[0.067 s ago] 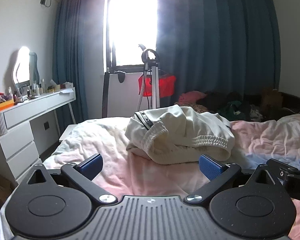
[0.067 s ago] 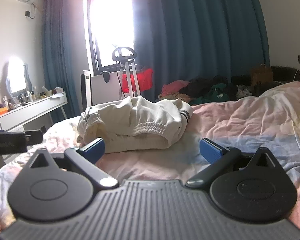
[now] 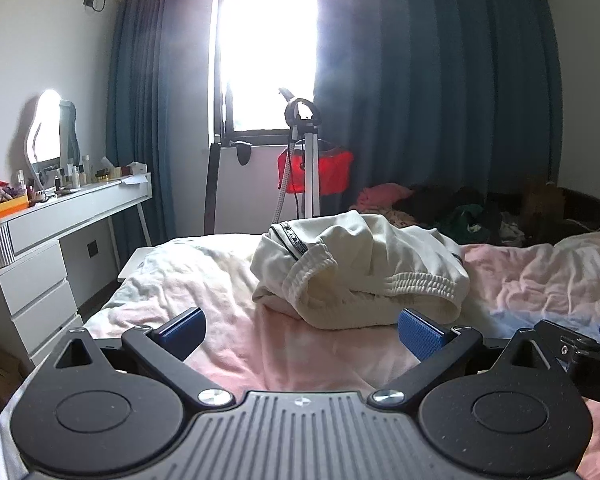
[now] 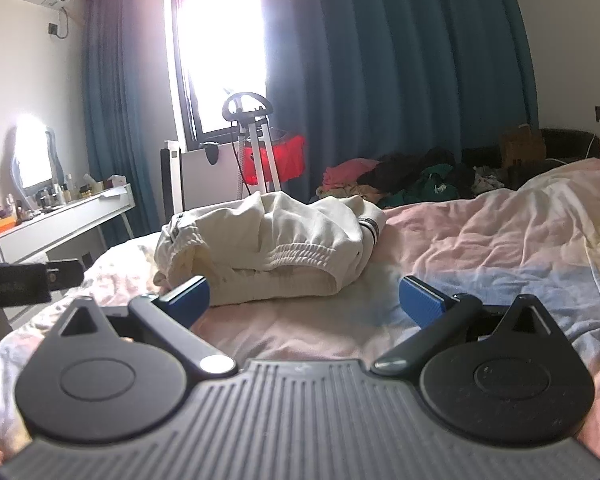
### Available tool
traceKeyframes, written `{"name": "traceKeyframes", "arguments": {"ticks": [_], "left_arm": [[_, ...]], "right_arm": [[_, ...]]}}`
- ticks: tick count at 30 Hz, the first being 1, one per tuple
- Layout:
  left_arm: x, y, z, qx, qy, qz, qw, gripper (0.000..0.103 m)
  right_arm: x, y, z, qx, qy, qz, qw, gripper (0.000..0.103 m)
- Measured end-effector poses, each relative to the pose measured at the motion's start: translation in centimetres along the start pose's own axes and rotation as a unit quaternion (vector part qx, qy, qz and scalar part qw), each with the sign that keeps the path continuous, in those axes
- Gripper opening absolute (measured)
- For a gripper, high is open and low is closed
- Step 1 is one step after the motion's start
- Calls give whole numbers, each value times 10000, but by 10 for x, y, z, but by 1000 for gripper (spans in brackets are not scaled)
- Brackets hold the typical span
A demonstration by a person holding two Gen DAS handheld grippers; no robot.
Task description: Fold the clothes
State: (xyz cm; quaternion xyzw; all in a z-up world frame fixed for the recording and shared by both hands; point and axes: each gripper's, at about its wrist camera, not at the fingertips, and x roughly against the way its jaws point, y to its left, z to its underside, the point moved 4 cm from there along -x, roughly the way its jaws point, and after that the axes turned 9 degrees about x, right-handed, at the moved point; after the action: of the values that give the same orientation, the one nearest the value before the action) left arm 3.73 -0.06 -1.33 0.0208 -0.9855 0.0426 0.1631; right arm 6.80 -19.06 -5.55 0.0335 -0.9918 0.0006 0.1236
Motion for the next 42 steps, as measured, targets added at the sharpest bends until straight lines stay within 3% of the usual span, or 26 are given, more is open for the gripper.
{"name": "traceKeyframes", "arguments": {"ticks": [3, 20, 27, 32, 40, 42], "left_arm": [[-2, -7, 2, -164, -35, -82, 9998, 103], [4, 4, 0, 245, -81, 53, 9997, 103], [3, -2, 3, 55, -141, 36, 9999, 103], [0, -2, -4, 17, -33, -112, 9999, 103], [-14, -8, -44, 170, -109, 8, 9998, 103], [-23, -8, -40, 65, -110, -41, 9999, 103]], "right_arm": [[1, 2, 2, 28, -42, 52, 10000, 103], [-1, -4, 4, -130, 85, 27, 9999, 103], [-1, -4, 5, -206, 94, -31, 9997, 103], [-4, -8, 9, -321, 199, -39, 9993, 103], [-9, -13, 10, -296, 177, 99, 9994, 102], [-11, -15, 12, -325, 197, 121, 9992, 102]]}}
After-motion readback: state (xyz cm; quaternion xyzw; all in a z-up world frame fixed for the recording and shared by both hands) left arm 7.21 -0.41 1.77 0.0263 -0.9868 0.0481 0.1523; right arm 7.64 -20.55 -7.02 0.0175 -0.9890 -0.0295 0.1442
